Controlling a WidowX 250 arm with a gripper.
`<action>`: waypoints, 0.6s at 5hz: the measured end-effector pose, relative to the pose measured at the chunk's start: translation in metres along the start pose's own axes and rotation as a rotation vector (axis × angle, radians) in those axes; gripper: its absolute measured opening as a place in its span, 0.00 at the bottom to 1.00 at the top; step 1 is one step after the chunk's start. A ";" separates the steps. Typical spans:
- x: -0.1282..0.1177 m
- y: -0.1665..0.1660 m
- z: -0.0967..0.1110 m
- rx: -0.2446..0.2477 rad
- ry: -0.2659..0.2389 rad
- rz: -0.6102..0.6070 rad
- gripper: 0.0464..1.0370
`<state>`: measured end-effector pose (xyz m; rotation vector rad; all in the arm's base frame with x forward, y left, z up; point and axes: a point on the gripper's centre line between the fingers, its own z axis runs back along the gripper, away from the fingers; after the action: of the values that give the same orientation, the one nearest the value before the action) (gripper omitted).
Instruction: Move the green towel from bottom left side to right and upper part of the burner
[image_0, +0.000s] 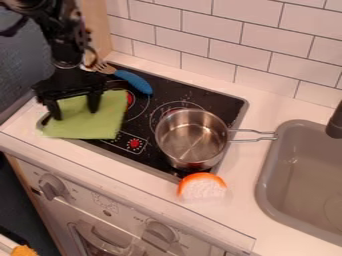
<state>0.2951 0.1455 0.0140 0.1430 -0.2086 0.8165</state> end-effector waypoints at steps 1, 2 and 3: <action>-0.006 -0.015 0.002 -0.012 -0.002 -0.040 0.96; -0.012 -0.033 0.006 -0.033 -0.006 -0.082 0.96; -0.014 -0.056 0.008 -0.068 -0.015 -0.116 0.96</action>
<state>0.3257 0.0964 0.0155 0.0968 -0.2397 0.6923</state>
